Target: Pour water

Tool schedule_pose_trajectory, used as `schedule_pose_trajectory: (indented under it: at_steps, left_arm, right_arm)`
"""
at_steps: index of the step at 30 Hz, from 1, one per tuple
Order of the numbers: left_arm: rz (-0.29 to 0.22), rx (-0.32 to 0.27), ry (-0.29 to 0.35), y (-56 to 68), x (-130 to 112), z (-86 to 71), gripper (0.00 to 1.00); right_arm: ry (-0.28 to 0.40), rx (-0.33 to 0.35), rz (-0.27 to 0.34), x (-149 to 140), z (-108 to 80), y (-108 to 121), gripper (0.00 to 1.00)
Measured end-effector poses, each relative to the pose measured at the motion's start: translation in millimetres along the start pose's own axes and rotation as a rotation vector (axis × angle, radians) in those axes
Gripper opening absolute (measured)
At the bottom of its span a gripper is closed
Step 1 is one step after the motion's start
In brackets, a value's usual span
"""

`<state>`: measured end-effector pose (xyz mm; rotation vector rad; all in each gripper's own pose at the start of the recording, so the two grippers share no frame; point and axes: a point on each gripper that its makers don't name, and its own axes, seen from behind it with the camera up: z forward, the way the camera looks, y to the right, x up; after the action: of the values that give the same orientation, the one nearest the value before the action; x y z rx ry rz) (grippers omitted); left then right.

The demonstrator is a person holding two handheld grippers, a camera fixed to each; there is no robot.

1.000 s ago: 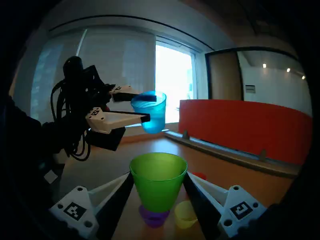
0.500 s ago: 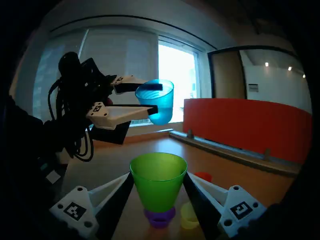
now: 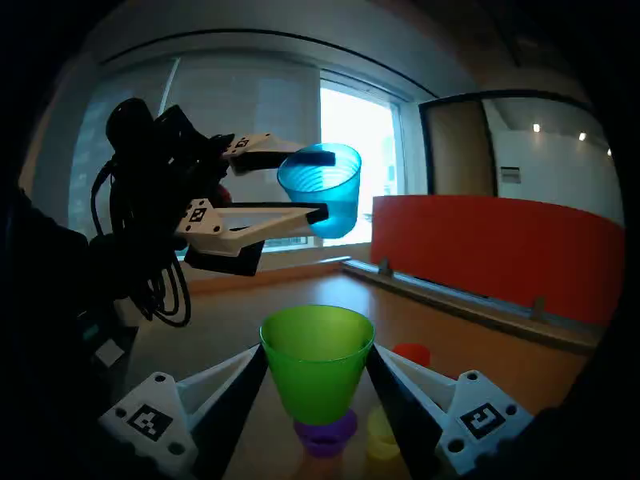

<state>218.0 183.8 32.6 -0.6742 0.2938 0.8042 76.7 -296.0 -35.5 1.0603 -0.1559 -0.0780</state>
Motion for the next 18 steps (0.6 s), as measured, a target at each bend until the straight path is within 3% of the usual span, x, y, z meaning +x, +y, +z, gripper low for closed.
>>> schedule_pose_trajectory:
  at_steps: [18]
  left_arm:
    - [0.109, 0.005, 0.005, 3.0, 7.6, 4.0, 0.84]
  right_arm:
    - [0.004, 0.013, -0.002, 4.4, 5.8, -3.9, 0.88]
